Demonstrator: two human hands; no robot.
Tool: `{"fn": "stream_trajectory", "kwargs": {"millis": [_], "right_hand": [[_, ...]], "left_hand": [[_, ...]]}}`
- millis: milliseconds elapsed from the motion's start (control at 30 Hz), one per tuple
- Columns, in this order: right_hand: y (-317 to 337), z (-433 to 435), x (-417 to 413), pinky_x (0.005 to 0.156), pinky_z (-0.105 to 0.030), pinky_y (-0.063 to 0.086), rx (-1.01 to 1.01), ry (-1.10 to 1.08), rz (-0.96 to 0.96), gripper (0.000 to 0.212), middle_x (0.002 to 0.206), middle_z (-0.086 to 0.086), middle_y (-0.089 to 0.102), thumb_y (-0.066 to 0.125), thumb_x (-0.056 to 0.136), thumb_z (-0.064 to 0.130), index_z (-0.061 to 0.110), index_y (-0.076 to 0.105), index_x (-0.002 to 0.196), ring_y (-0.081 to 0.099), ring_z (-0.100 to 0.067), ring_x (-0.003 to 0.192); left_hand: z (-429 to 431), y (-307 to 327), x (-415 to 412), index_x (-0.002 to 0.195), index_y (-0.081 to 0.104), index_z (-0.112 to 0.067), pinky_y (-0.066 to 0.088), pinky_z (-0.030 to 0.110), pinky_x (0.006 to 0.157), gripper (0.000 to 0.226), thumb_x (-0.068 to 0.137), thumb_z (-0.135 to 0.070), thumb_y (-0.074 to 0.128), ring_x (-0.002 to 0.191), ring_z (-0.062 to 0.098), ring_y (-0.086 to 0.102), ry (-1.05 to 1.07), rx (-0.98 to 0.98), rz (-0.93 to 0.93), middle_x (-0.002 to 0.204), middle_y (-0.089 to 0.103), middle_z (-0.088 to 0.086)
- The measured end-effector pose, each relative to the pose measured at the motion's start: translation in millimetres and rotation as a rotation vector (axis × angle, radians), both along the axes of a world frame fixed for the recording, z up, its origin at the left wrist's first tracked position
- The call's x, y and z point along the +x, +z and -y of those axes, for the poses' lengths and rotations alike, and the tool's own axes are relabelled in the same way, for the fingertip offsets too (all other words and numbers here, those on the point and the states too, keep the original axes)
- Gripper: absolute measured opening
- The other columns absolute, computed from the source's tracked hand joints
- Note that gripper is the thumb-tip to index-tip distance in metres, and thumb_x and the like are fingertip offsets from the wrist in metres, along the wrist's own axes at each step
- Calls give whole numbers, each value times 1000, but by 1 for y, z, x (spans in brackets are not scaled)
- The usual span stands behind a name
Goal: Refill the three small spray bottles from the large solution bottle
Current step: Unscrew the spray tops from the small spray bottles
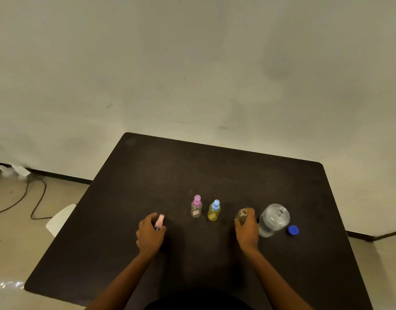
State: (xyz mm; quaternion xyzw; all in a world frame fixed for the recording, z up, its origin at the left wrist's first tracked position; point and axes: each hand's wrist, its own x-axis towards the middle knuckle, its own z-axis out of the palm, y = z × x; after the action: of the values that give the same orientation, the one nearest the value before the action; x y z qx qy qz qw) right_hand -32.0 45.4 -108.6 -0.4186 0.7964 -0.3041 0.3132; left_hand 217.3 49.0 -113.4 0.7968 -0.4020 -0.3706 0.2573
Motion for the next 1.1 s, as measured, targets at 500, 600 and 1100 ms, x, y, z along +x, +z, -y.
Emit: {"fn": "stream_trajectory", "kwargs": {"millis": [500, 600, 1100], "right_hand": [[35, -49, 37, 106, -27, 29, 85, 194, 97, 94, 154, -1, -11, 63, 81, 7, 15, -4, 147, 16, -20, 140], [38, -42, 33, 103, -31, 39, 97, 255, 182, 83, 153, -5, 6, 62, 80, 6, 18, 12, 145, 36, -21, 130], [137, -2, -4, 61, -29, 47, -136, 432, 330, 10, 75, -1, 56, 61, 84, 15, 14, 54, 91, 54, -16, 69]], "left_hand": [[47, 69, -99, 129, 51, -29, -11, 53, 111, 43, 89, -45, 52, 146, 24, -1, -880, -324, 725, 156, 16, -2], [52, 72, -108, 119, 59, -31, -15, 56, 109, 32, 91, -43, 50, 146, 24, -1, -934, -270, 777, 154, 22, -3], [33, 153, -121, 108, 62, -17, 47, 32, 99, 22, 91, -28, 56, 112, 13, 56, -526, -310, -479, 115, 63, -5]]}}
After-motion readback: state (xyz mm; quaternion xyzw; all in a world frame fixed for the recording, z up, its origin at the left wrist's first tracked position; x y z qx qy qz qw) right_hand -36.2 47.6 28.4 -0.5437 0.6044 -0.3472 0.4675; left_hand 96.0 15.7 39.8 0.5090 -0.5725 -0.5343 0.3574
